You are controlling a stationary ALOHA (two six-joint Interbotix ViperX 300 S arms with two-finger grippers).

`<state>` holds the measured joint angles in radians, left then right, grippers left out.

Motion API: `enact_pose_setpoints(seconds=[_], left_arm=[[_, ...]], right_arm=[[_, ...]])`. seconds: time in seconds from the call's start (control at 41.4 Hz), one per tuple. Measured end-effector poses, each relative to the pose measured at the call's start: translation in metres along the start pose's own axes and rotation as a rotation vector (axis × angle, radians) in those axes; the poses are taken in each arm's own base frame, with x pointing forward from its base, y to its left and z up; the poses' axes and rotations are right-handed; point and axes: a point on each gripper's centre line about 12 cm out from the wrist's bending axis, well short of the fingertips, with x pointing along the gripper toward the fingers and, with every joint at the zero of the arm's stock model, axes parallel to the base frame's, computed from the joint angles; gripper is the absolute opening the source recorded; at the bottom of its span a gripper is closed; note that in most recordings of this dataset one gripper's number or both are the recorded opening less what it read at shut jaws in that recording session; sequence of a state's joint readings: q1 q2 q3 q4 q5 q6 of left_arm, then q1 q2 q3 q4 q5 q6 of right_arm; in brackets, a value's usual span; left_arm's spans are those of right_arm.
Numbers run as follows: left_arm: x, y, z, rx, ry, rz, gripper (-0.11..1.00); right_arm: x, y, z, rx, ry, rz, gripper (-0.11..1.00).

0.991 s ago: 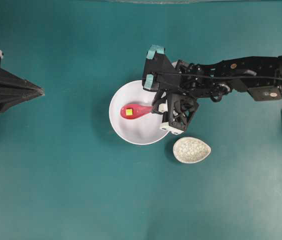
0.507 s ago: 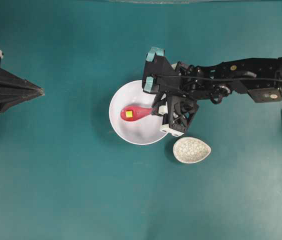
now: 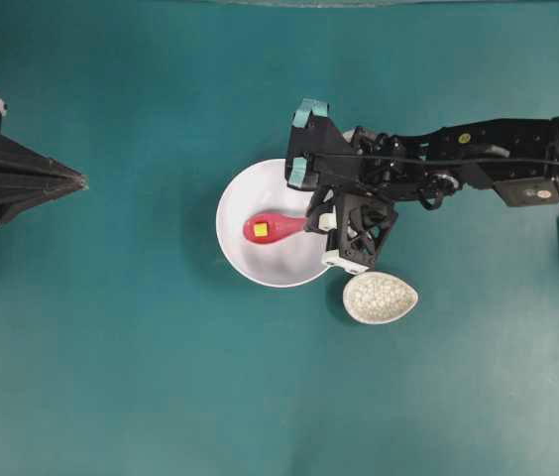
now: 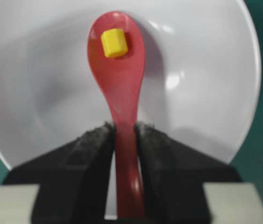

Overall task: Scoop the yellow hexagonal prism block from the bowl with a spoon using the right arm.
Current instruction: 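Tilt and raise the spoon with the block on it, then hold the spoon with the block steady above the bowl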

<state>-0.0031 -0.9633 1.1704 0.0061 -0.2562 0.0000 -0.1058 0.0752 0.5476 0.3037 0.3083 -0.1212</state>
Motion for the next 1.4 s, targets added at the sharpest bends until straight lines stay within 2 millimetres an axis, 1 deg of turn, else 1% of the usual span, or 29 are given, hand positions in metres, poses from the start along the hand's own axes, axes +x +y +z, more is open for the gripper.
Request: enact_pose_setpoints(seconds=[0.097, 0.145, 0.483, 0.676, 0.797, 0.918, 1.401], left_arm=[[0.0, 0.0, 0.0, -0.002, 0.0, 0.0, 0.03], [0.0, 0.0, 0.0, 0.0, 0.002, 0.0, 0.03], [0.0, 0.0, 0.0, 0.001, 0.0, 0.0, 0.03], [0.0, 0.0, 0.0, 0.0, 0.002, 0.0, 0.03], [0.0, 0.0, 0.0, 0.0, 0.002, 0.0, 0.03], [0.0, 0.0, 0.0, 0.001, 0.0, 0.0, 0.03], [0.0, 0.0, 0.0, -0.009, 0.002, 0.0, 0.03]], right_arm=[[-0.006, 0.001, 0.003, 0.003, -0.012, 0.005, 0.24], [-0.012, 0.003, 0.005, 0.001, -0.02, 0.009, 0.24], [-0.064, 0.014, 0.02, -0.015, -0.075, 0.047, 0.24], [-0.101, 0.02, 0.031, -0.029, -0.158, 0.066, 0.24], [-0.117, 0.022, 0.034, -0.035, -0.194, 0.072, 0.24], [-0.123, 0.022, 0.032, -0.037, -0.206, 0.073, 0.24], [-0.124, 0.021, 0.03, -0.036, -0.205, 0.072, 0.24]])
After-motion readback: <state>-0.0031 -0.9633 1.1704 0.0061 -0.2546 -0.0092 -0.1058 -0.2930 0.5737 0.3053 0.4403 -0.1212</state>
